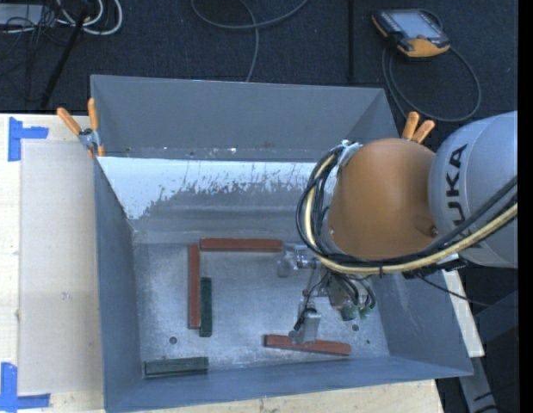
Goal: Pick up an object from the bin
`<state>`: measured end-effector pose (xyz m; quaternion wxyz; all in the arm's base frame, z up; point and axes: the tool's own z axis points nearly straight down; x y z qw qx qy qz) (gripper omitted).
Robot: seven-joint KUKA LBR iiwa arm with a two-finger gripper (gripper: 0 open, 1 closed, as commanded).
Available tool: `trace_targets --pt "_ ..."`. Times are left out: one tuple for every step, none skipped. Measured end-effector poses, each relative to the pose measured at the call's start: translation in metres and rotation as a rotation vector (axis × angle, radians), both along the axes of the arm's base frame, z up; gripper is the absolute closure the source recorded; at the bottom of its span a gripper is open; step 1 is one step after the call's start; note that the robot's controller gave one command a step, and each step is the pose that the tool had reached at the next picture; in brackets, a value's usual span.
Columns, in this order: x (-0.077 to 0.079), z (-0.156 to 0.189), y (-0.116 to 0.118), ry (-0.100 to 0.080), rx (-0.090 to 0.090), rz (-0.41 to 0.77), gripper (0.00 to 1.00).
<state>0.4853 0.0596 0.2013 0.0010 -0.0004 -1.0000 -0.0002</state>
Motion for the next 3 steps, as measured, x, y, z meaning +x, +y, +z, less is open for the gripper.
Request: trace_targets --pt "-0.002 -0.078 -0.032 -0.005 0.001 -0.062 0.0" --pt "-0.005 -0.101 -0.042 0.006 -0.001 -0.077 0.0" --pt "-0.011 -0.088 -0.05 0.002 0.0 -0.246 0.0"
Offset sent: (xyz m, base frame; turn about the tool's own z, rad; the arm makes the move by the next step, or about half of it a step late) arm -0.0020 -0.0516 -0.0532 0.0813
